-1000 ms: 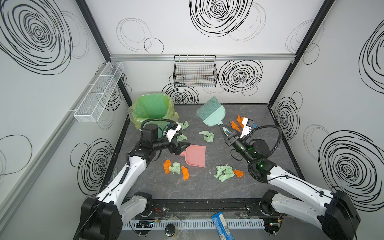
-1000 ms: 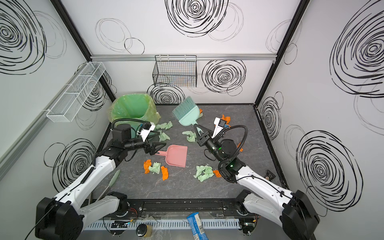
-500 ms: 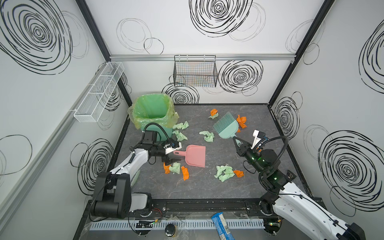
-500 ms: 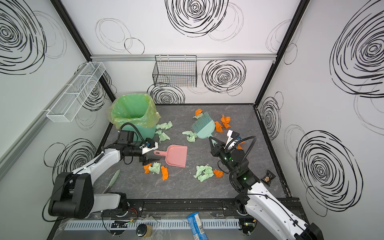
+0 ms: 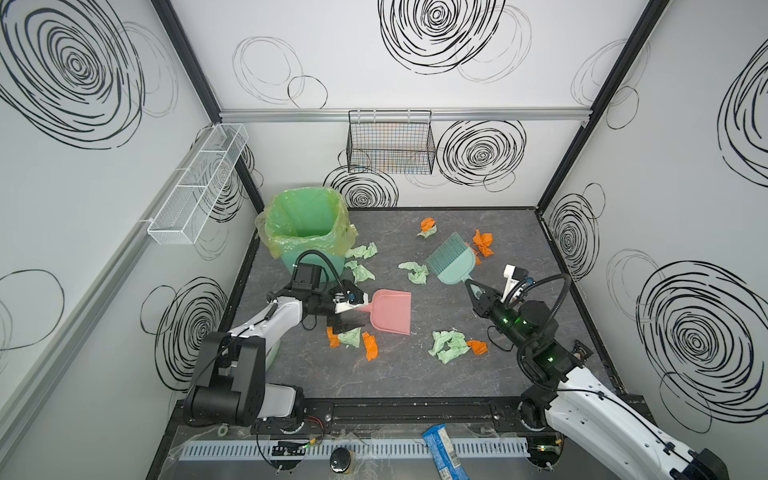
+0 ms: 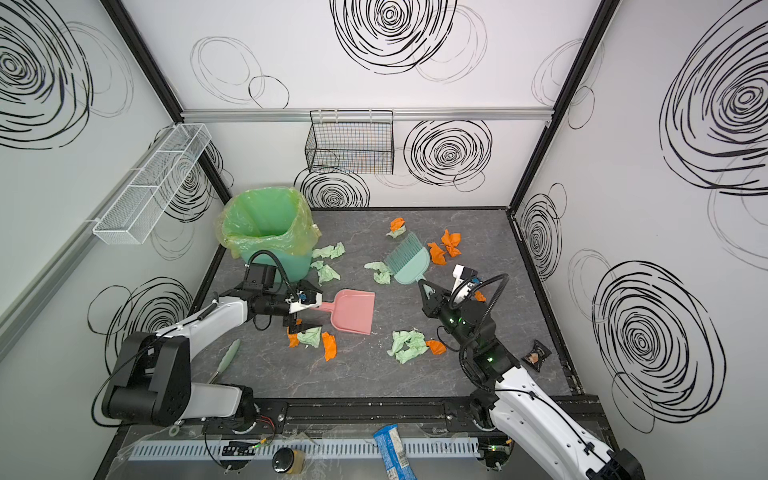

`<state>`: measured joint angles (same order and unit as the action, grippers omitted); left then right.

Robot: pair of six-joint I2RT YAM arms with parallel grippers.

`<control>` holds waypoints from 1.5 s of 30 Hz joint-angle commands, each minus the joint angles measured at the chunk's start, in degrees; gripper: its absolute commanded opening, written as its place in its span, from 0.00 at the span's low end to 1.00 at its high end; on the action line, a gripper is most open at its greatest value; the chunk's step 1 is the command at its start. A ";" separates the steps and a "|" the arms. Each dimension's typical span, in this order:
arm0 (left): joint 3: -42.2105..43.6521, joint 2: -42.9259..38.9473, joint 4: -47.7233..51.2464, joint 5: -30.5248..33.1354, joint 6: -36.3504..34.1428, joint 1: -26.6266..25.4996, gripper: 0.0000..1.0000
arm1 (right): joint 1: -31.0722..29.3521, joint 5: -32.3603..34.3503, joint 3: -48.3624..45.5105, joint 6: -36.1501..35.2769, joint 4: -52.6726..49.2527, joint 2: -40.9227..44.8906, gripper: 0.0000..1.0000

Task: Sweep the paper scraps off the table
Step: 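Lower the left gripper onto the pink dustpan handle while the right gripper holds the brush, then grasp the pink dustpan handle with the left gripper and slide it forward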

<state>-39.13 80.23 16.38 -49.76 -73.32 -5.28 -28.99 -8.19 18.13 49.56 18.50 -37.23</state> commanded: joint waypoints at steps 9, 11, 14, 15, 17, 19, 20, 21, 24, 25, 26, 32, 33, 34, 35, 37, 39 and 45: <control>-3.33 1.31 1.71 -5.17 0.43 -1.06 0.99 | 0.38 -1.37 -2.12 1.15 5.73 -1.69 0.00; -4.17 1.93 3.43 -6.06 -1.11 -0.45 0.99 | 0.37 -1.59 -2.13 1.30 5.59 -1.53 0.00; -4.37 2.06 3.42 -5.81 -0.63 -0.76 0.99 | 0.41 -1.44 -2.43 1.24 5.49 -1.02 0.00; -4.20 2.02 3.14 -7.13 0.53 -0.66 0.98 | 0.39 -1.33 -2.72 1.25 5.59 -0.91 0.00; -4.20 2.36 5.40 -9.25 -0.24 -0.92 0.98 | 0.38 -1.39 -3.17 1.49 6.07 -0.96 0.00; -4.16 2.44 7.97 -7.00 -2.83 -2.84 0.97 | 0.35 -1.57 -3.62 1.98 6.50 -1.05 0.00; -3.59 2.04 6.75 -6.44 -1.87 -3.07 0.97 | 0.36 -1.61 -3.82 2.08 6.63 -0.91 0.00; -2.81 1.43 4.86 -6.41 -0.08 -3.01 0.97 | 0.39 -1.74 -3.97 2.04 6.72 -0.91 0.00; -2.00 0.74 2.96 -6.00 1.77 -2.81 0.97 | 0.38 -1.83 -4.01 2.08 6.64 -0.66 0.00; -2.08 0.72 3.53 -5.80 2.05 -2.81 0.97 | 0.43 -1.83 -4.07 2.06 6.57 -0.44 0.00; -2.08 0.72 4.09 -5.79 2.17 -2.73 0.97 | 0.42 -1.92 -4.07 2.09 6.47 -0.34 0.00; 1.94 2.91 2.64 -4.20 -0.17 -0.51 0.95 | 0.40 -1.65 -5.14 2.03 6.73 0.64 0.00; 1.68 2.76 2.98 -4.27 0.32 -0.21 0.95 | 0.43 -1.66 -5.29 2.03 6.79 0.69 0.00; 1.80 2.60 3.24 -4.84 -0.40 0.31 0.95 | 0.42 -1.70 -5.33 2.04 6.73 0.67 0.00; 2.03 2.42 2.34 -5.00 0.37 0.53 0.95 | 0.40 -1.66 -5.37 2.05 6.67 0.54 0.00; 2.34 2.30 0.99 -5.00 1.38 0.63 0.95 | 0.43 -1.55 -5.41 2.03 6.81 0.33 0.00; 1.81 2.88 0.67 -4.75 1.93 0.61 0.96 | 0.37 -1.57 -5.32 2.08 6.98 0.07 0.00; -2.70 7.44 1.60 -3.11 5.78 -0.09 0.94 | 0.38 -1.78 -4.83 2.12 6.53 0.31 0.00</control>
<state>-39.44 86.15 18.11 -53.36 -70.39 -4.99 -28.80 -9.96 12.91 51.27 22.63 -37.50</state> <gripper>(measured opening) 0.944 0.102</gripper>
